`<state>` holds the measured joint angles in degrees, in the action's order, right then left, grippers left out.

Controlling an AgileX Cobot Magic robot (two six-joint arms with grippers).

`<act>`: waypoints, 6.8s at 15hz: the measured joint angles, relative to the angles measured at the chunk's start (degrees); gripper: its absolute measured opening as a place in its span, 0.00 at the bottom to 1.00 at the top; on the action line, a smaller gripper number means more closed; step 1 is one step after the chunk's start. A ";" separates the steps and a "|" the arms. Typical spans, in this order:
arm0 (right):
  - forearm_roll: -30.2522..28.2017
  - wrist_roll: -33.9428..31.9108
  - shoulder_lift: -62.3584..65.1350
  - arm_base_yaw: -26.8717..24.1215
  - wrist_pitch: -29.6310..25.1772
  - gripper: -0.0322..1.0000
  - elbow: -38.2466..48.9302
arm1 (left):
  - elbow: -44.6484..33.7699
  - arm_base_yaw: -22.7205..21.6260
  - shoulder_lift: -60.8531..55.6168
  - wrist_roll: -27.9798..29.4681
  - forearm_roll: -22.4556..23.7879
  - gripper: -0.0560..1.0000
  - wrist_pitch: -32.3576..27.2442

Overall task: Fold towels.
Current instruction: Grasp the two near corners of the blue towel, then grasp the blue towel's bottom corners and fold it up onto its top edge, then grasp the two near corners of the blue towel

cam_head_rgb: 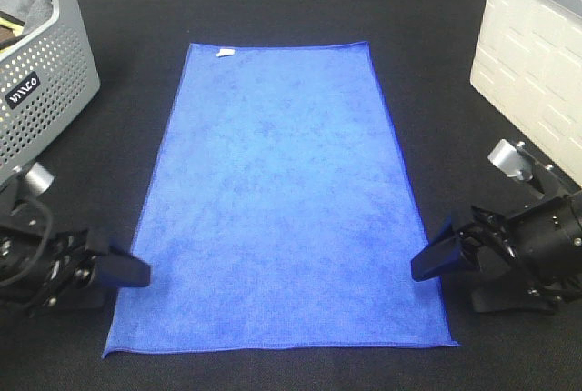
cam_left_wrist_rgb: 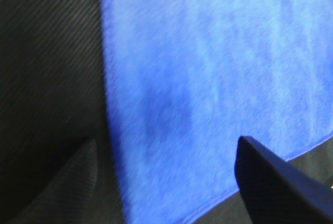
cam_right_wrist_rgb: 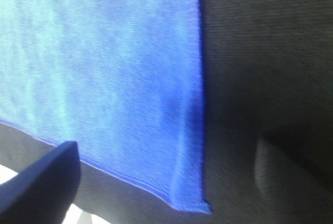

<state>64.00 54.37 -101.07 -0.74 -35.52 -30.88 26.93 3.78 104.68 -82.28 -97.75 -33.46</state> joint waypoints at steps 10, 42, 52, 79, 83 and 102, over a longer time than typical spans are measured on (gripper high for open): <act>3.15 3.04 -6.70 1.95 -3.50 0.53 -3.44 | 7.33 7.62 6.59 4.35 -0.63 0.42 -0.17; -21.94 -32.72 6.42 9.17 -8.25 0.03 -17.65 | 16.33 5.16 -14.44 50.82 45.89 0.06 -2.12; -31.51 -38.50 -31.51 9.17 -16.56 0.03 -80.96 | 58.33 1.26 16.21 53.34 47.10 0.06 2.23; -41.25 -46.75 -34.66 7.85 -32.89 0.67 -79.07 | 45.89 2.01 16.44 63.03 57.24 0.85 -2.23; -38.04 -43.32 -28.82 7.85 -25.04 0.66 -65.49 | 44.58 2.01 16.27 62.80 57.30 0.85 -3.61; -27.85 -38.62 -26.59 8.14 -17.93 0.03 -52.83 | 43.37 4.87 15.30 67.21 60.50 0.06 -5.39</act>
<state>36.15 15.76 -127.65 7.39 -53.46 -83.71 70.30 8.65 119.98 -15.07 -37.24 -38.85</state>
